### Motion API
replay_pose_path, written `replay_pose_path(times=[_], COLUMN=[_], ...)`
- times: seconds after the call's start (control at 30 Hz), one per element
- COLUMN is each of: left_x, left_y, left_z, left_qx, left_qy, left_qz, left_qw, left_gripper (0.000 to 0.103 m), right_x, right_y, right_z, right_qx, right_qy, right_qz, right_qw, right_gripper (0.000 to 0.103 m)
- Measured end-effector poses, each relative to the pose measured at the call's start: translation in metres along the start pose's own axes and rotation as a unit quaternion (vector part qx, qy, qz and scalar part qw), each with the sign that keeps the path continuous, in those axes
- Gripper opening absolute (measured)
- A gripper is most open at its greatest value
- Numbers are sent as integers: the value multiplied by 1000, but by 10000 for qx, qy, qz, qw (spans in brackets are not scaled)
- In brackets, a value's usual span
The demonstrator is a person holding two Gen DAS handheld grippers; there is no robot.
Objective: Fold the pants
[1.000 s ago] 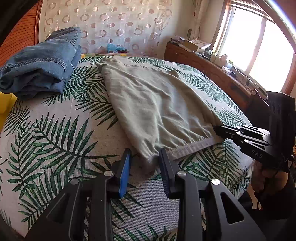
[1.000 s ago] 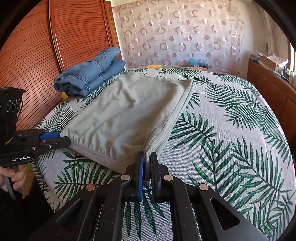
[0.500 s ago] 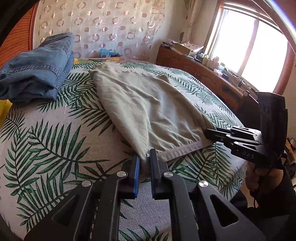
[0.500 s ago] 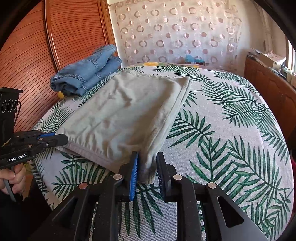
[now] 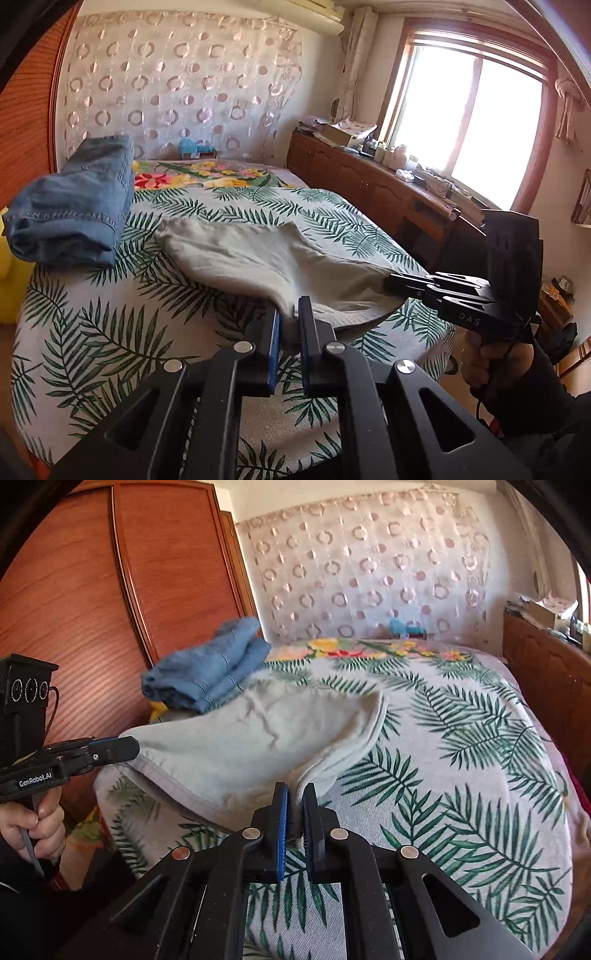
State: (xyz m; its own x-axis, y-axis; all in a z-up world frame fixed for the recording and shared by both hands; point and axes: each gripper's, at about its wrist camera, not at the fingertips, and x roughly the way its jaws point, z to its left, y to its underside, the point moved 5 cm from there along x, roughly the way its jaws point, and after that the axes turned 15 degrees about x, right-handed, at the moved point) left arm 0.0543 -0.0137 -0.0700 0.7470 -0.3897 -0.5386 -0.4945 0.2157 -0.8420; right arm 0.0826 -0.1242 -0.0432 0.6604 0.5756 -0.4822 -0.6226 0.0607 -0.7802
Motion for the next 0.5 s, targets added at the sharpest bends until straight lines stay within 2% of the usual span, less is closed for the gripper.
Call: replay_pose_path(times=[0.5], left_x=[-30], left_y=[-17], left_z=[-15], left_qx=[266], left_qy=[-119], left_qz=[-245], left_qw=[9993], left_gripper=[10], right_x=[-46], right_y=[-6], right_z=[16], right_qx=[-307], right_qy=[-217], right_qz=[-370], right_qw=[9986], right_gripper=[6])
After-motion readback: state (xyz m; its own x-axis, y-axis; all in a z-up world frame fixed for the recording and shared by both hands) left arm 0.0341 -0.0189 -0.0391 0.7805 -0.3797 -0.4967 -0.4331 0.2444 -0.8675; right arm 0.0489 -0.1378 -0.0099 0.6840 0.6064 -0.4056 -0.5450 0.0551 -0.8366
